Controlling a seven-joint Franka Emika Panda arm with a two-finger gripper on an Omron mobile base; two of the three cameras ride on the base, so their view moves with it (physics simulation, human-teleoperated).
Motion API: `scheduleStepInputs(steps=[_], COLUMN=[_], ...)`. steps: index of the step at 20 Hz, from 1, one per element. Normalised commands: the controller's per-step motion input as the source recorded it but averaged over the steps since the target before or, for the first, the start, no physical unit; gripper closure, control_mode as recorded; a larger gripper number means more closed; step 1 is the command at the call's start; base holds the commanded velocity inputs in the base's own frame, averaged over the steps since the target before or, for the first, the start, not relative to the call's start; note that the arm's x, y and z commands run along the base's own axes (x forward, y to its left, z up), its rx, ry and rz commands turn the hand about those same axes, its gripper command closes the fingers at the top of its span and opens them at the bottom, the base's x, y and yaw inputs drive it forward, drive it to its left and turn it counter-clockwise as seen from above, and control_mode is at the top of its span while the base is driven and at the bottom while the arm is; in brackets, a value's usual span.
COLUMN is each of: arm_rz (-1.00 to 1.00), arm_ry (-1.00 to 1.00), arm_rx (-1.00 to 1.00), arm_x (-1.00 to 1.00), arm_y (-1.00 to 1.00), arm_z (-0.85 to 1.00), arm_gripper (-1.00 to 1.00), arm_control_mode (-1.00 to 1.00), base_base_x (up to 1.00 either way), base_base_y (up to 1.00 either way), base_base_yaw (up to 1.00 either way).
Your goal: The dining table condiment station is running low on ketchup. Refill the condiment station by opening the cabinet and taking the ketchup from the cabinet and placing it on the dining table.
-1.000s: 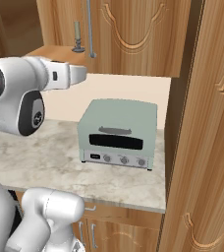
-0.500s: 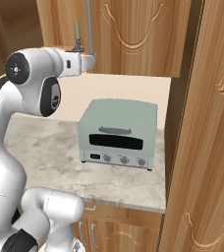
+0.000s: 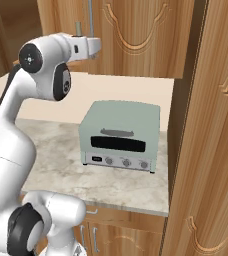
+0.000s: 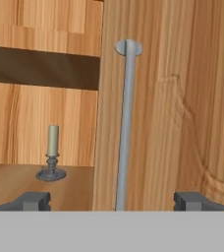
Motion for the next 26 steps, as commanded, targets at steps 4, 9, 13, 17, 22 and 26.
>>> scheduleStepInputs(steps=[4, 9, 13, 17, 22, 26], arm_rz=[0.02, 0.14, 0.14, 0.06, 0.00, 0.00], arm_ry=[0.00, 0.00, 0.00, 0.00, 0.00, 0.00], arm_rx=[0.00, 0.00, 0.00, 0.00, 0.00, 0.00], arm_x=[0.42, 0.14, 0.19, 0.35, 0.54, 0.56], arm_y=[-0.02, -0.17, -0.06, -0.02, 0.00, 0.03], arm_z=[0.01, 0.02, 0.00, 0.00, 0.00, 0.00], arm_gripper=[-1.00, -1.00, -1.00, -1.00, -1.00, -1.00], arm_control_mode=[-1.00, -1.00, -1.00, -1.00, -1.00, -1.00], base_base_x=[0.00, 0.00, 0.00, 0.00, 0.00, 0.00], base_base_y=[0.00, 0.00, 0.00, 0.00, 0.00, 0.00], base_base_yaw=[0.00, 0.00, 0.00, 0.00, 0.00, 0.00])
